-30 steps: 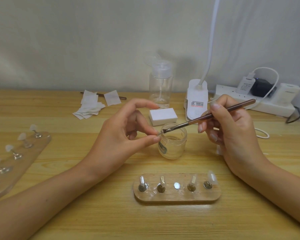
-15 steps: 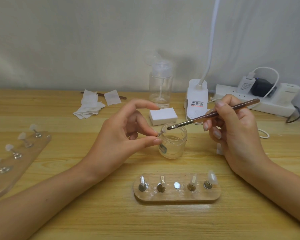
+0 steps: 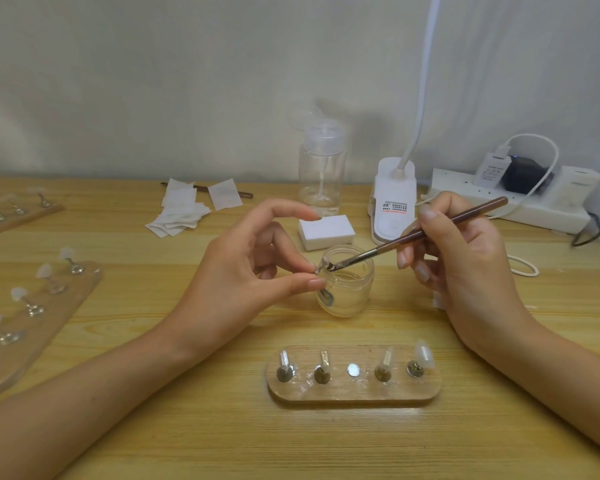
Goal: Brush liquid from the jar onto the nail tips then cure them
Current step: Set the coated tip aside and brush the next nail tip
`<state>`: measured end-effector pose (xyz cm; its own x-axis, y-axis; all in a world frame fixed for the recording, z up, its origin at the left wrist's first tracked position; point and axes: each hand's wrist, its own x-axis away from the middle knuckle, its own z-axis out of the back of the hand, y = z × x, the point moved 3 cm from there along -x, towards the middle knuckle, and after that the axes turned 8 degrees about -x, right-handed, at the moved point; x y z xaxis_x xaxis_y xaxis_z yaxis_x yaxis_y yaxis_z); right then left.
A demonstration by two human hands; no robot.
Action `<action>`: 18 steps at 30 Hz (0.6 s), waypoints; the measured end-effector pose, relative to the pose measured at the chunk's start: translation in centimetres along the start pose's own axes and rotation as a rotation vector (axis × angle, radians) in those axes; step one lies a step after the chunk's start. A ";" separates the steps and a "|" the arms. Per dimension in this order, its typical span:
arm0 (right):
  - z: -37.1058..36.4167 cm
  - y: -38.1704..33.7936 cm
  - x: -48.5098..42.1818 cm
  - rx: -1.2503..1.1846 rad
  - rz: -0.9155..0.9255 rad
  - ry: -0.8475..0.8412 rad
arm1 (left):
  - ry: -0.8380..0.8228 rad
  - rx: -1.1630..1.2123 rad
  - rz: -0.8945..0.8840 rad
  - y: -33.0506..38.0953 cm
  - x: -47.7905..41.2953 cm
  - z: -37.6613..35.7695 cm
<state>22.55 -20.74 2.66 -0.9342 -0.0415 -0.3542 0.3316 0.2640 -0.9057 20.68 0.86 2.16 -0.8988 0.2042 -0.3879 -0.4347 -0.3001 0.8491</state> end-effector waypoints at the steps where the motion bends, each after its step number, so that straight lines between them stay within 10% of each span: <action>1: 0.2 0.1 0.0 0.004 -0.011 0.026 | 0.000 -0.003 0.000 0.0 0.0 0.0; 18: 0.1 0.0 -0.1 0.008 0.018 -0.023 | -0.010 -0.024 -0.039 -0.2 -0.1 0.1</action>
<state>22.68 -20.84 2.66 -0.9250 -0.0591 -0.3753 0.3491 0.2573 -0.9010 20.89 0.96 2.11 -0.8808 0.2257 -0.4163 -0.4703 -0.3144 0.8246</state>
